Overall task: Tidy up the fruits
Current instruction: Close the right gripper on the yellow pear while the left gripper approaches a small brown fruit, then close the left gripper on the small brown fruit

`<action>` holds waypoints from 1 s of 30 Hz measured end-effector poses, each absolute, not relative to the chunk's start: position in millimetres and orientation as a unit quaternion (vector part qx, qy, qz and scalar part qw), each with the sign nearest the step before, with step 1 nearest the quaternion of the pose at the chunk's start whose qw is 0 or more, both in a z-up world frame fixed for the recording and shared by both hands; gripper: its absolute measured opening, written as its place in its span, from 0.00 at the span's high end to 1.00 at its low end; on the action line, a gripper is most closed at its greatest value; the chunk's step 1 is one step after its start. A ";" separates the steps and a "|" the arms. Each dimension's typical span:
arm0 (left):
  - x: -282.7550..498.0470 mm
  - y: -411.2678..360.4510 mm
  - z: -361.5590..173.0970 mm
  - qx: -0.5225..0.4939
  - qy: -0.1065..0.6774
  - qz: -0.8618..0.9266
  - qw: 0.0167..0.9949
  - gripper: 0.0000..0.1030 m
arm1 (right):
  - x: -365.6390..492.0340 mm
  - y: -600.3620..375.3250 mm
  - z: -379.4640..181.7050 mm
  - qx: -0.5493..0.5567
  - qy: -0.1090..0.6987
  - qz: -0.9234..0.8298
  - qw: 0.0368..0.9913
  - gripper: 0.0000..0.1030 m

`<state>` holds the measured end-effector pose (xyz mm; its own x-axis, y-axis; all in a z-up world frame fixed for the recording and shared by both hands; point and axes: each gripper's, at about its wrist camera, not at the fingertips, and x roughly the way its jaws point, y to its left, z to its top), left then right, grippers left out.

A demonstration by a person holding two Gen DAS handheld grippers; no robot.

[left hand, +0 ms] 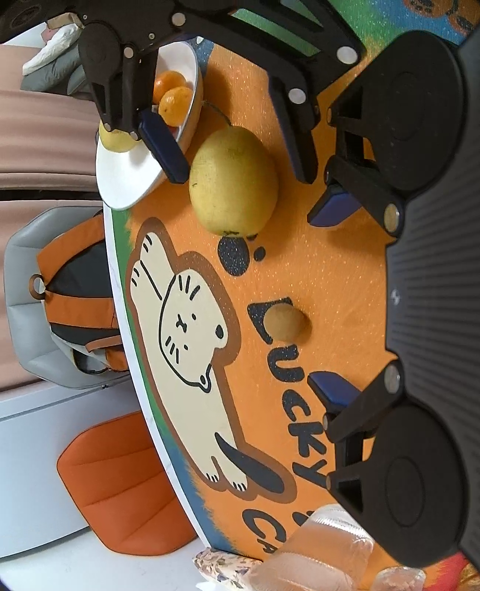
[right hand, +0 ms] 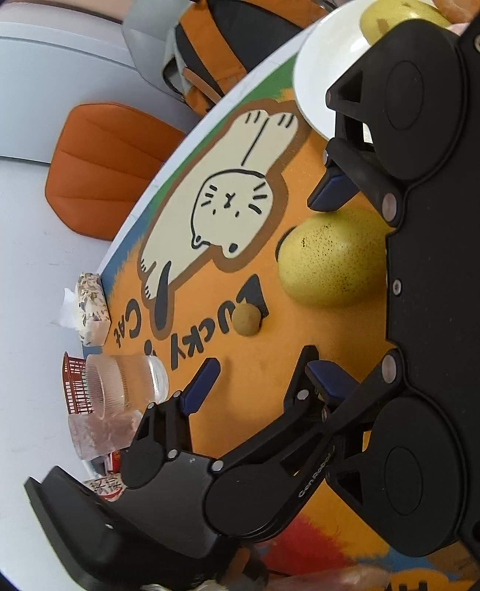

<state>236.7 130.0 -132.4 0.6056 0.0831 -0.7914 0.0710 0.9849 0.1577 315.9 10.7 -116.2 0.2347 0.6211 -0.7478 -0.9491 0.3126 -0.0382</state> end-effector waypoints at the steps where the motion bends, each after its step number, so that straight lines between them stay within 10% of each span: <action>1: 237.7 131.4 -133.1 0.086 0.443 0.003 0.892 0.18 | 316.2 11.5 -117.2 -0.257 0.319 0.527 0.744 0.15; 25: 260.3 141.3 -145.5 0.084 0.440 -0.017 0.894 0.19 | 329.0 14.3 -138.5 -0.281 0.327 0.506 0.747 0.36; 30: 262.3 144.8 -144.7 0.066 0.443 -0.031 0.894 0.32 | 327.7 12.3 -138.2 -0.283 0.326 0.507 0.746 0.36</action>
<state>262.3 144.8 -144.7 0.6064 0.0028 -0.7951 0.1138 0.9894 0.0903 327.7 12.3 -138.2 0.2723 0.5723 -0.7735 -0.9412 0.3255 -0.0906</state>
